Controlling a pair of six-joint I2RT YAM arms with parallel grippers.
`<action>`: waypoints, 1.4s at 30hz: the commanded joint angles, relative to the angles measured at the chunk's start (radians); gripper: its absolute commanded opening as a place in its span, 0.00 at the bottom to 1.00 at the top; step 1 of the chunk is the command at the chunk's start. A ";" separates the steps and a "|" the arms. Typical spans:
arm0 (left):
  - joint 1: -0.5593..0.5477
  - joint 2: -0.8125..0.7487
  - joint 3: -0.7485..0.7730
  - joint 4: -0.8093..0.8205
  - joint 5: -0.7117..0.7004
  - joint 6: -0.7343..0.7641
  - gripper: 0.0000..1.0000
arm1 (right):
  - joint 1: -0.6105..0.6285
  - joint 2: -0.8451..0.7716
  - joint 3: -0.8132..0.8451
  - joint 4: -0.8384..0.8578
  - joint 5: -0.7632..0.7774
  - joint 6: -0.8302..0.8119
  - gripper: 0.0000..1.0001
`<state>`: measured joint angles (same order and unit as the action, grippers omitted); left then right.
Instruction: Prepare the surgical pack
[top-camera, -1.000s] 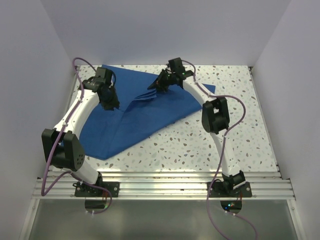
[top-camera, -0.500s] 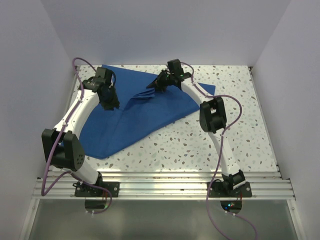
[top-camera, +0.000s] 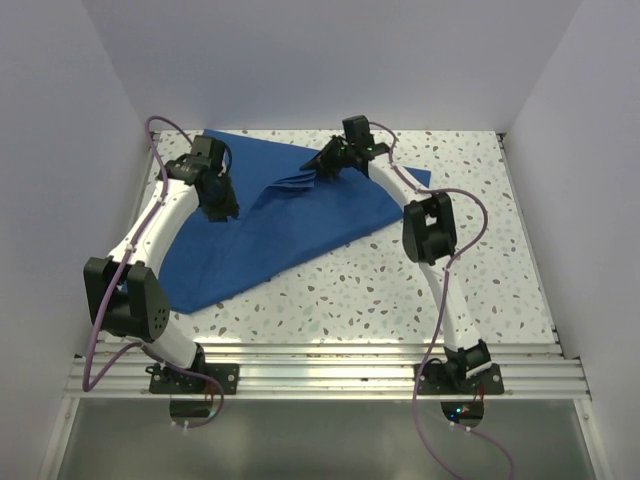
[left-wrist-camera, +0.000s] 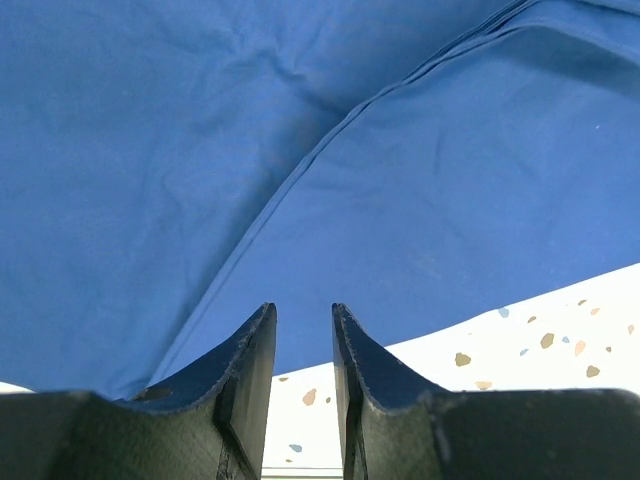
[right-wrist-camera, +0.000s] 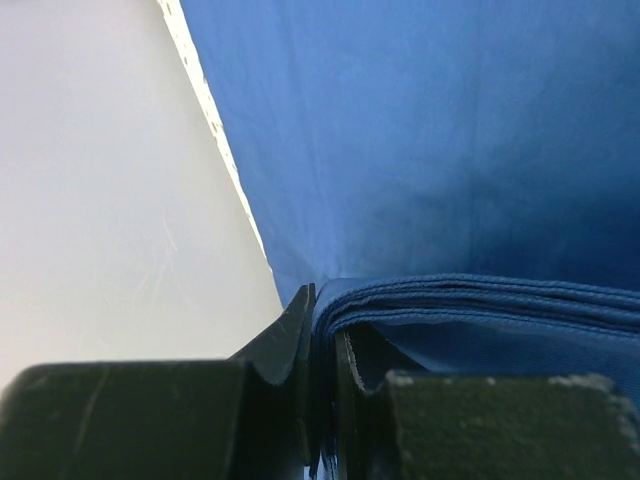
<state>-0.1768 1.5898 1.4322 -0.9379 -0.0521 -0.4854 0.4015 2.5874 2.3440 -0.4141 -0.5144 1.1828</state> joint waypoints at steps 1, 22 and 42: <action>0.013 -0.002 0.000 0.007 0.009 0.024 0.33 | -0.027 0.003 0.043 0.106 0.042 0.034 0.00; 0.016 -0.001 -0.027 0.017 0.017 0.018 0.33 | 0.033 0.146 0.176 0.182 0.020 0.110 0.04; 0.017 -0.001 -0.032 0.024 0.020 0.015 0.33 | 0.051 0.140 0.158 0.172 0.001 0.086 0.20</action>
<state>-0.1703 1.5902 1.4059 -0.9356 -0.0376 -0.4858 0.4366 2.7411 2.4630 -0.2993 -0.5114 1.2644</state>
